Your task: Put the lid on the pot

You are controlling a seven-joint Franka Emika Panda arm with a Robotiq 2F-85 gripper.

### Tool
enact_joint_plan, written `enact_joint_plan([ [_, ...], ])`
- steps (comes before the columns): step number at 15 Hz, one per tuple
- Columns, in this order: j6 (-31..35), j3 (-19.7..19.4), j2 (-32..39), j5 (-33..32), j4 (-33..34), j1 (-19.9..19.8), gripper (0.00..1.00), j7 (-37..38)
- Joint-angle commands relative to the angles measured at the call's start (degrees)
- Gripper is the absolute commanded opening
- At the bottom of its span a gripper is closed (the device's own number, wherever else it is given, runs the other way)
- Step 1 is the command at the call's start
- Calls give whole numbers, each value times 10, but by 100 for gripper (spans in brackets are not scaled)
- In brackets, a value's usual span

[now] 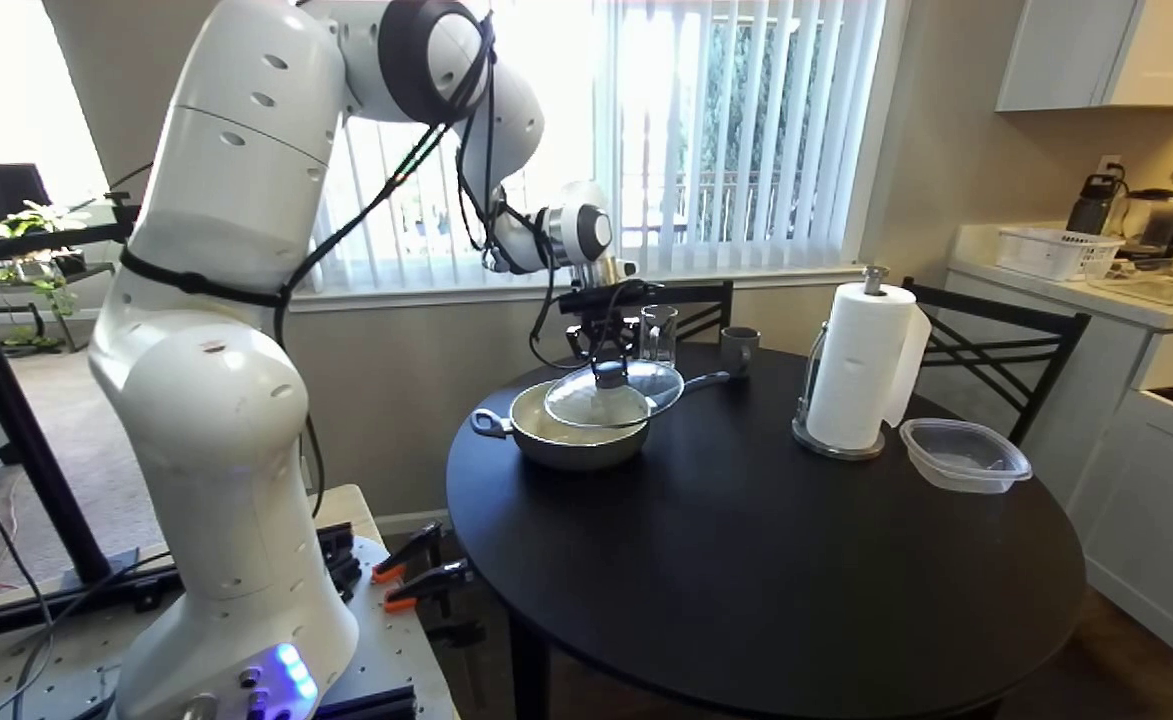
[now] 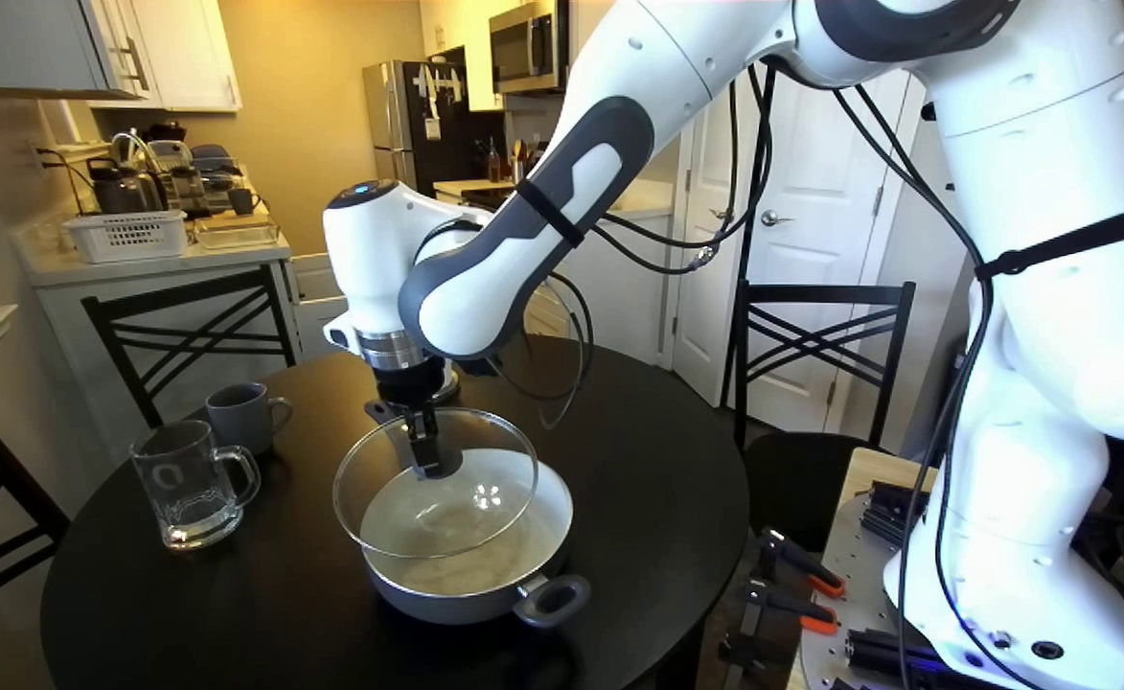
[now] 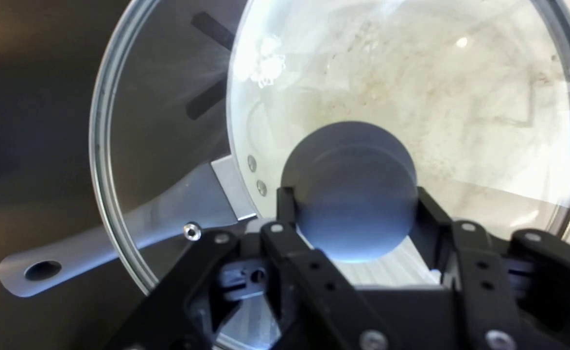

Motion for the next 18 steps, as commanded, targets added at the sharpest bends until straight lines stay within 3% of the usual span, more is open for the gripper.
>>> enact_joint_plan([
  [1, -23, 13, -32, 46, -27, -15, 33, -25],
  [18, -50, 32, -55, 126, -82, -19, 33, -20],
])
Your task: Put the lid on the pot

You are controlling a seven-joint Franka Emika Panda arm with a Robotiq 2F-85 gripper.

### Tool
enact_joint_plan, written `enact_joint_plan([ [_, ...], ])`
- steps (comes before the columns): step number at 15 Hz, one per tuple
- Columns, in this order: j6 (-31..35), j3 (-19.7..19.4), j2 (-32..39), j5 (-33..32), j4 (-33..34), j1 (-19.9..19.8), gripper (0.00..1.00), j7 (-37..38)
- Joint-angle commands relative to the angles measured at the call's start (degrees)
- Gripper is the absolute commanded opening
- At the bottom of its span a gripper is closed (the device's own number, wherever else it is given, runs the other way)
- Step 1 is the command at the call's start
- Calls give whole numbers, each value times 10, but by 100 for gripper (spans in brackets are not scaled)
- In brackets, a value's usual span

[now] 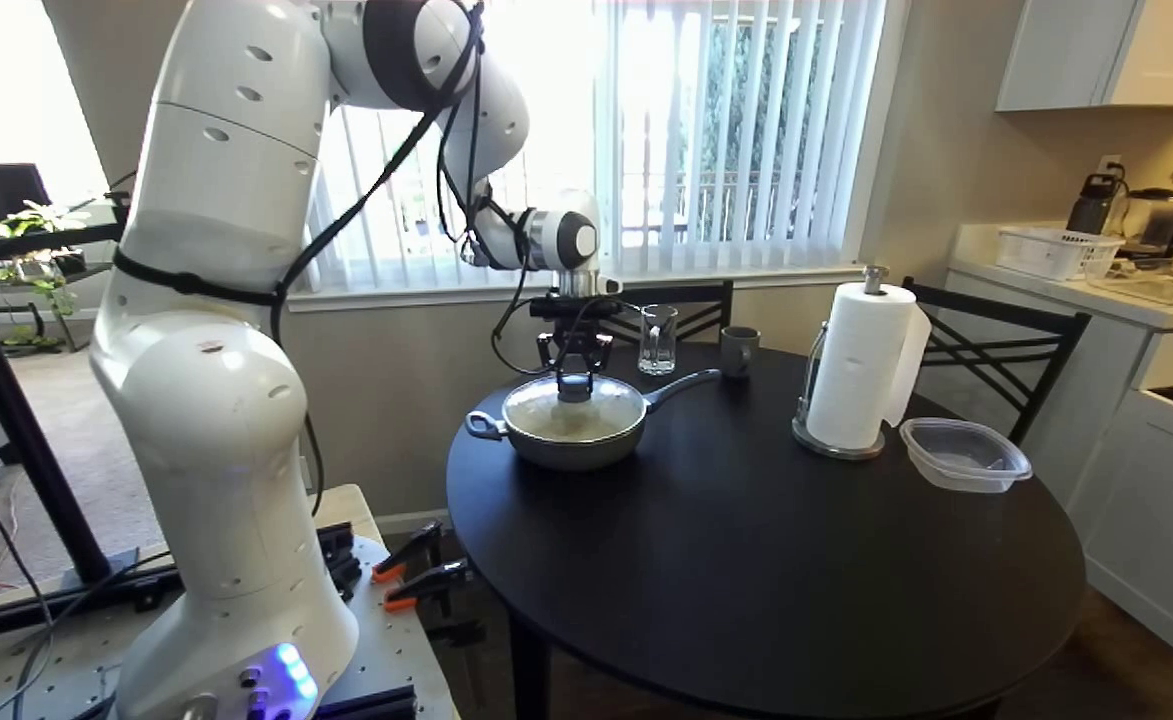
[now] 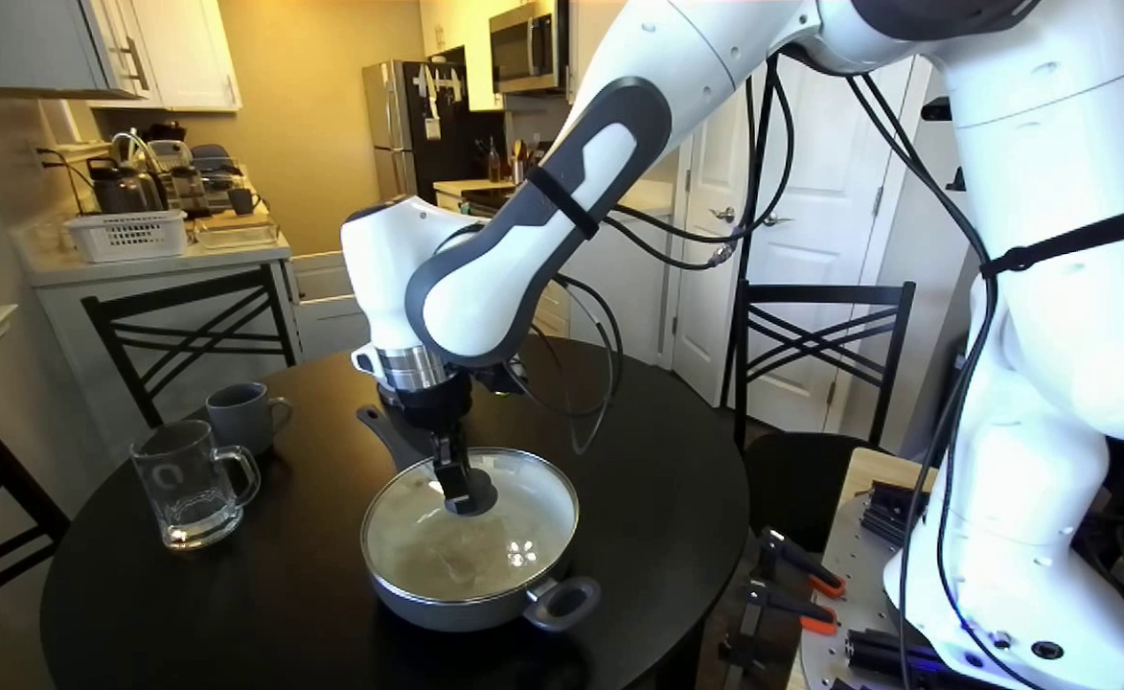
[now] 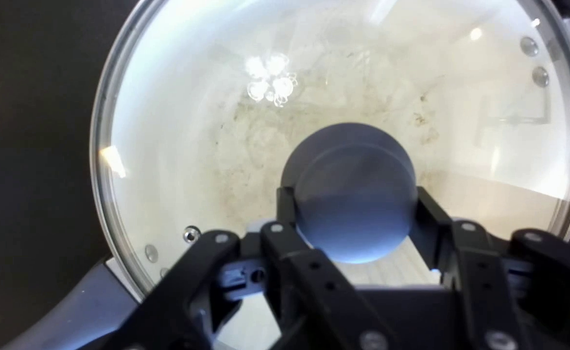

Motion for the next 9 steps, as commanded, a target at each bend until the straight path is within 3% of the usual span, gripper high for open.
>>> enact_joint_plan([
  [1, -12, 6, -25, 24, -23, -12, 33, -18],
  [2, -12, 5, -25, 25, -24, -12, 33, -12],
  [3, -13, 4, -25, 25, -24, -12, 83, -11],
  [7, -18, -2, -38, 17, -33, -9, 98, 2],
  [9, -24, -3, -57, 17, -43, -9, 100, 8],
])
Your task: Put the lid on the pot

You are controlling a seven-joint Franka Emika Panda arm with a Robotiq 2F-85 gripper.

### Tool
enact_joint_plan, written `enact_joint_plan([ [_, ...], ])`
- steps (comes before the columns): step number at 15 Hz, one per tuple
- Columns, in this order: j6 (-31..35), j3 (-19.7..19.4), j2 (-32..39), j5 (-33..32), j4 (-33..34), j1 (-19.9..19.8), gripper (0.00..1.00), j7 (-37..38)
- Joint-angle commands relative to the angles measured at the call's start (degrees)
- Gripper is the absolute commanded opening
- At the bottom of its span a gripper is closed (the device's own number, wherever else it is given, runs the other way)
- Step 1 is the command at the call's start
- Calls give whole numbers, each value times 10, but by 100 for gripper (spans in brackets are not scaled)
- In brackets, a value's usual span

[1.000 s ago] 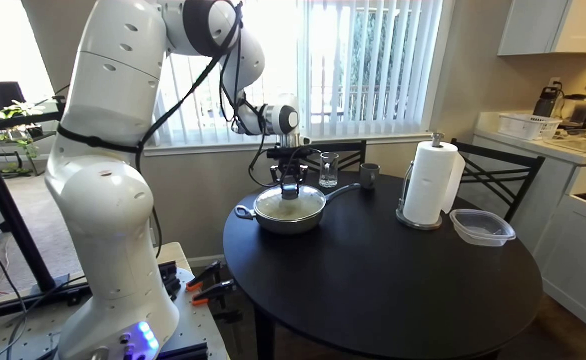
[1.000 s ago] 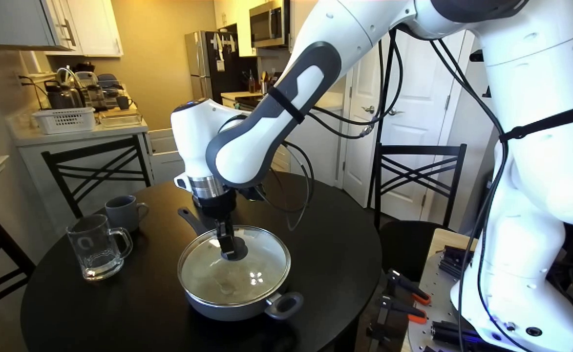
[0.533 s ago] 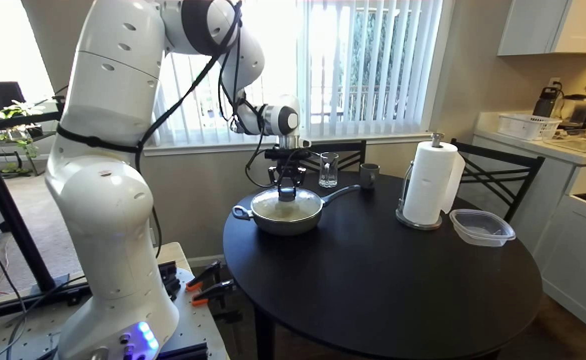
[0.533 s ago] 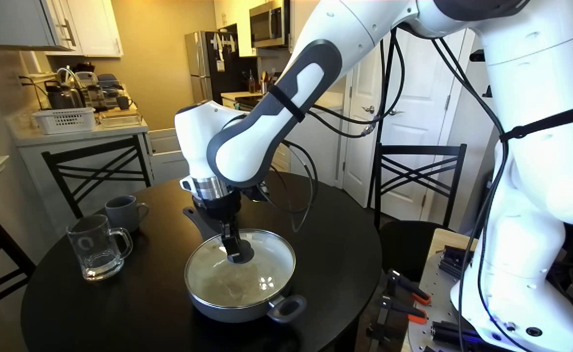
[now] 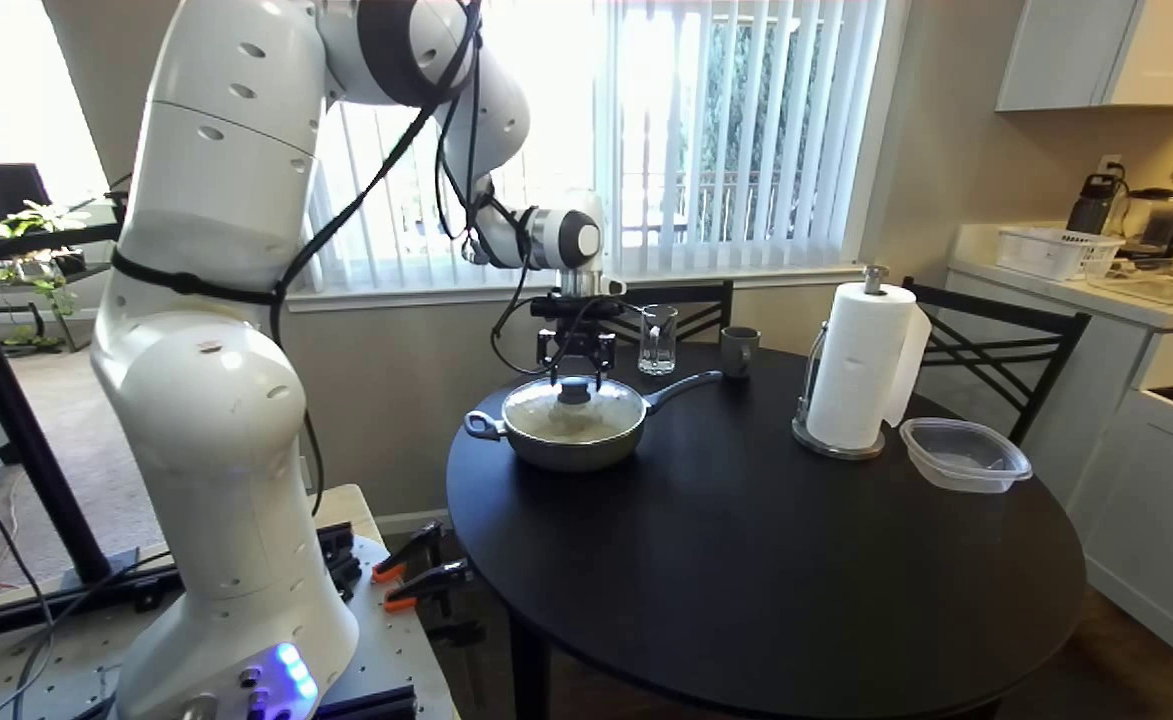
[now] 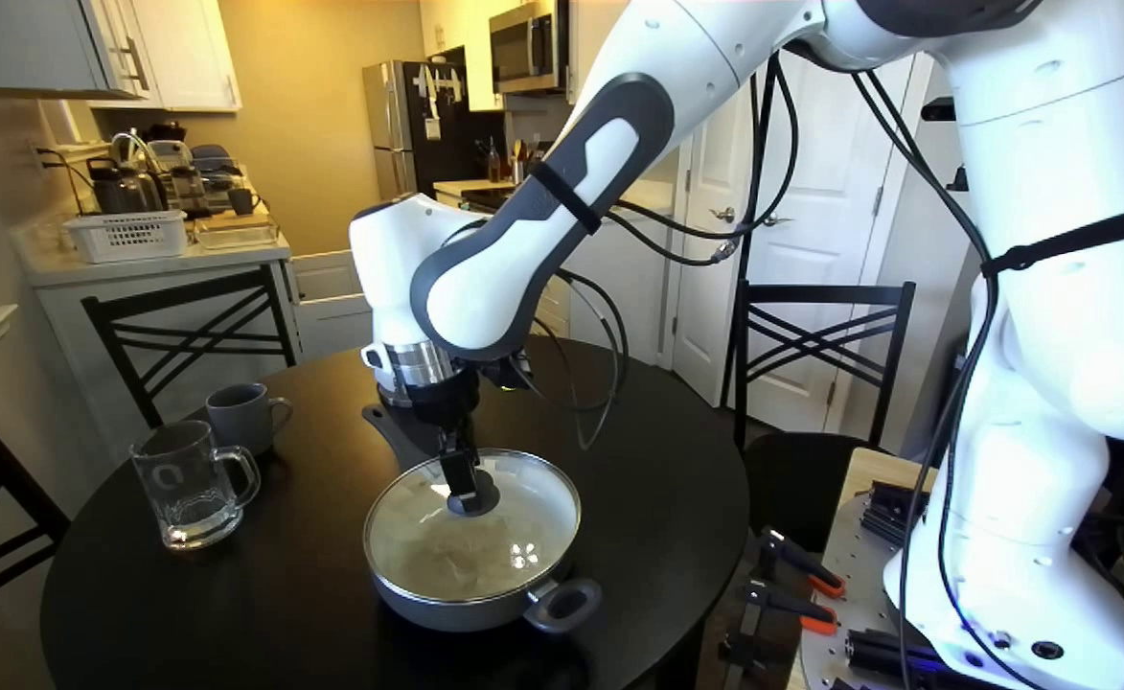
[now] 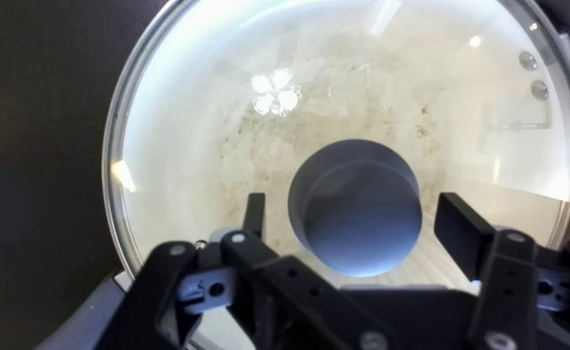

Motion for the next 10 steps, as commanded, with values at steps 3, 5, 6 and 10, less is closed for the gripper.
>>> enact_joint_plan([
  [3, -13, 3, -77, 13, -52, -5, 100, 12],
  [5, -8, 3, -96, 17, -68, -7, 100, 12],
  [6, -4, 3, -104, 19, -76, -8, 100, 12],
  [10, 3, -1, -134, 33, -104, -16, 100, 9],
])
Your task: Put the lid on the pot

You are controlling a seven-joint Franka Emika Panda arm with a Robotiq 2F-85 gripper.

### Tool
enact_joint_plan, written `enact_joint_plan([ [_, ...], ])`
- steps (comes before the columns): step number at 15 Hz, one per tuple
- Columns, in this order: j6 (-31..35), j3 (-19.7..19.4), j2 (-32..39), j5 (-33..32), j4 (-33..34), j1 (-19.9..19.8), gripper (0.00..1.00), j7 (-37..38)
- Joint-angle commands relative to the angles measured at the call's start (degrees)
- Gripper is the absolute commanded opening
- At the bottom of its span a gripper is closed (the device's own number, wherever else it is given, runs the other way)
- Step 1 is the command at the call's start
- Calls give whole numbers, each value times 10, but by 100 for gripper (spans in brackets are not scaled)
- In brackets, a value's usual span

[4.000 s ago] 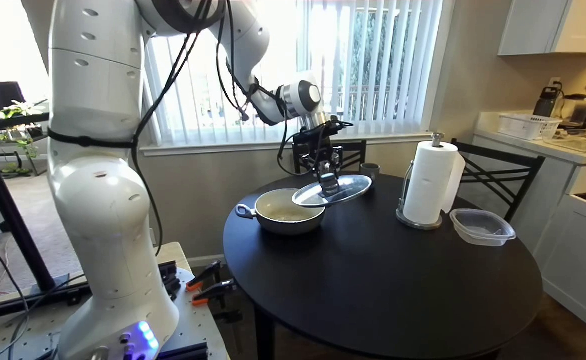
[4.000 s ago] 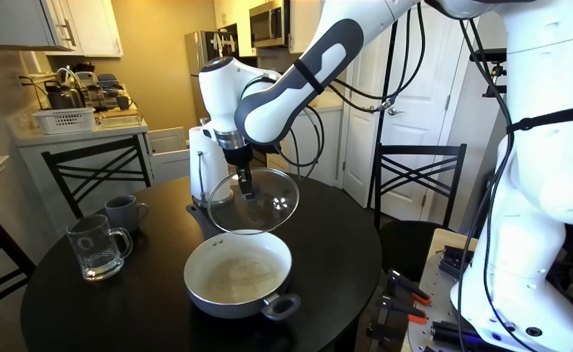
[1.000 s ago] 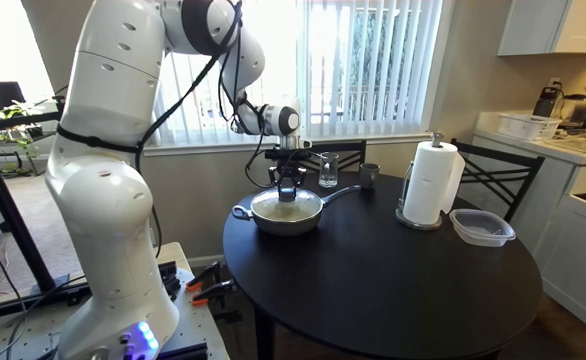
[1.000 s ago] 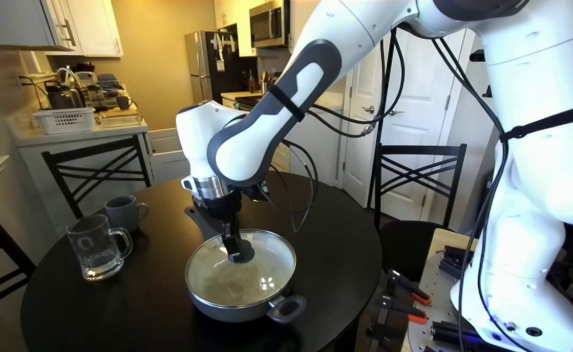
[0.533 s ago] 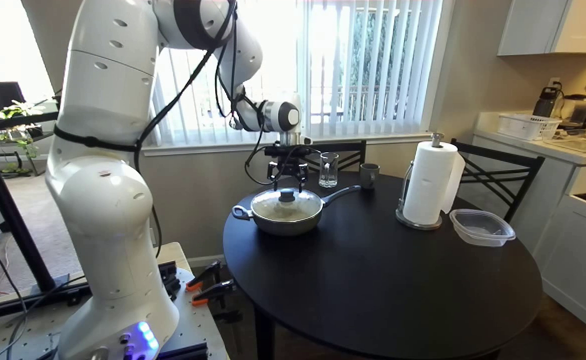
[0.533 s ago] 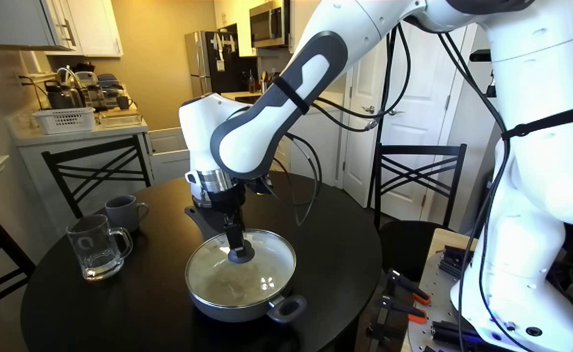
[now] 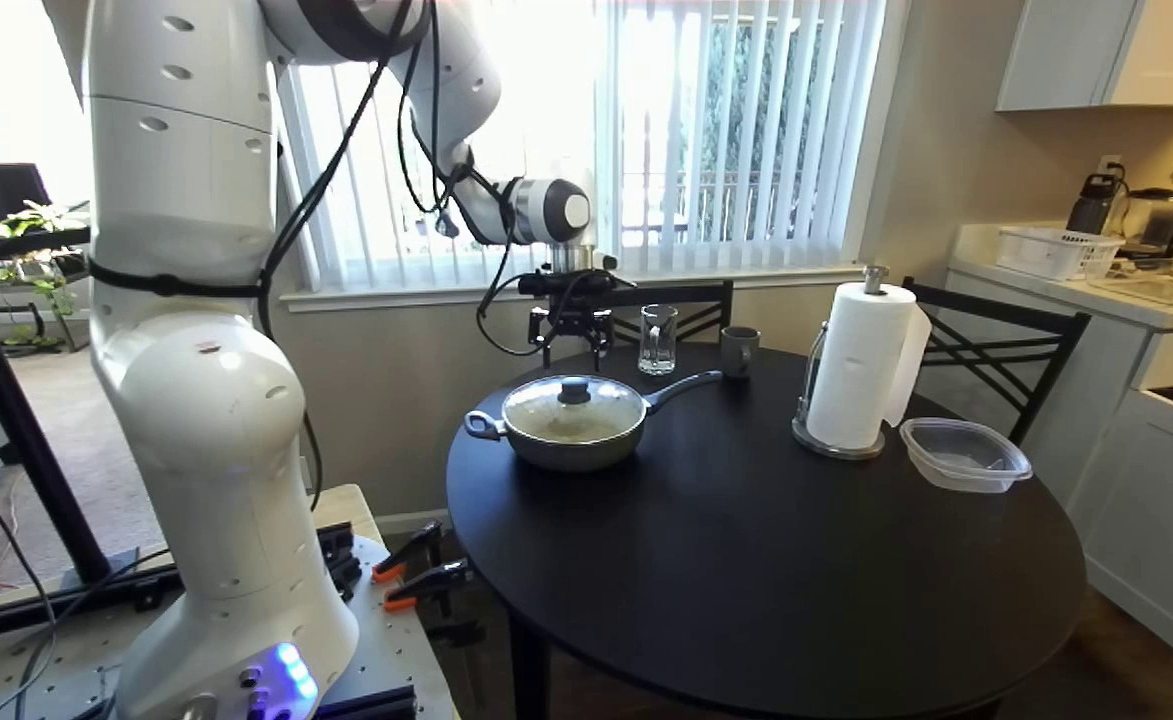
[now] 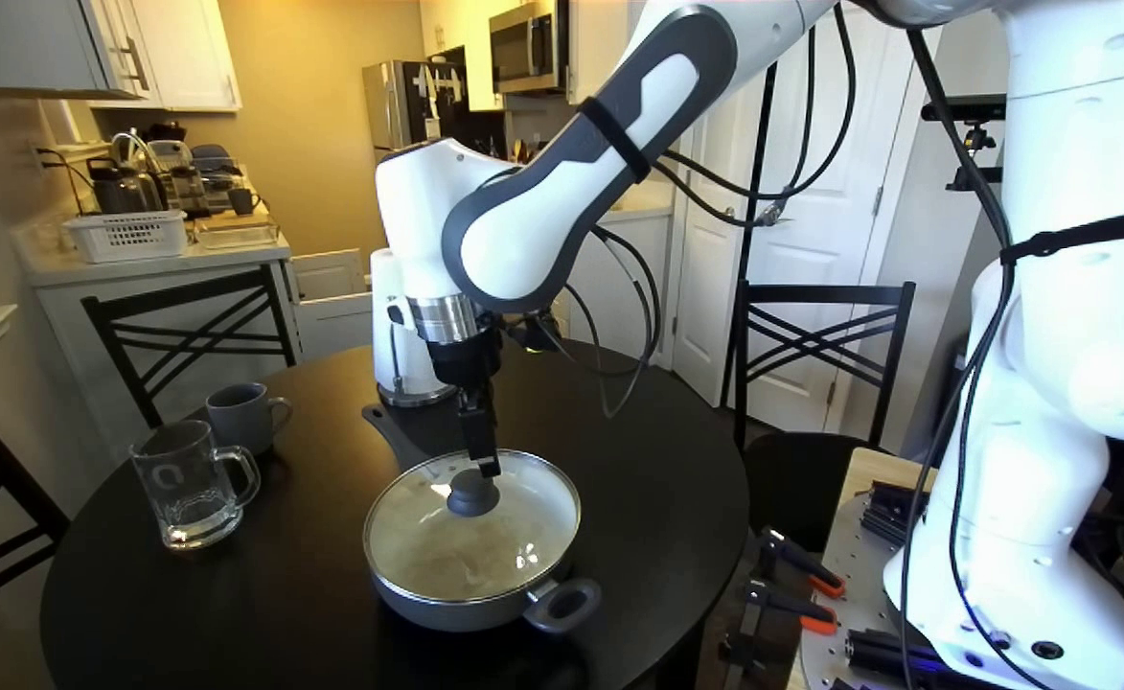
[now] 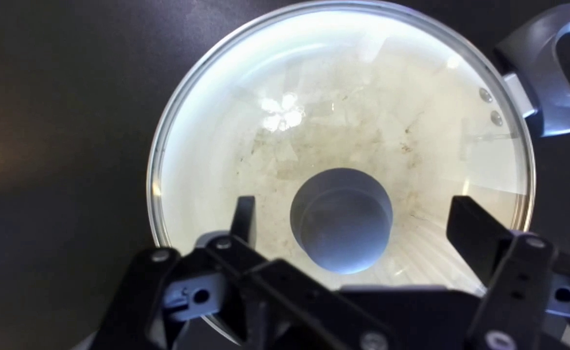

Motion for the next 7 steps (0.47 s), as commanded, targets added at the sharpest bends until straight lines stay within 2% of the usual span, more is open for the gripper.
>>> enact_joint_plan([
  [1, -1, 2, -7, 5, -6, -4, 100, 0],
  [7, 0, 0, -20, 7, -19, -9, 100, 0],
])
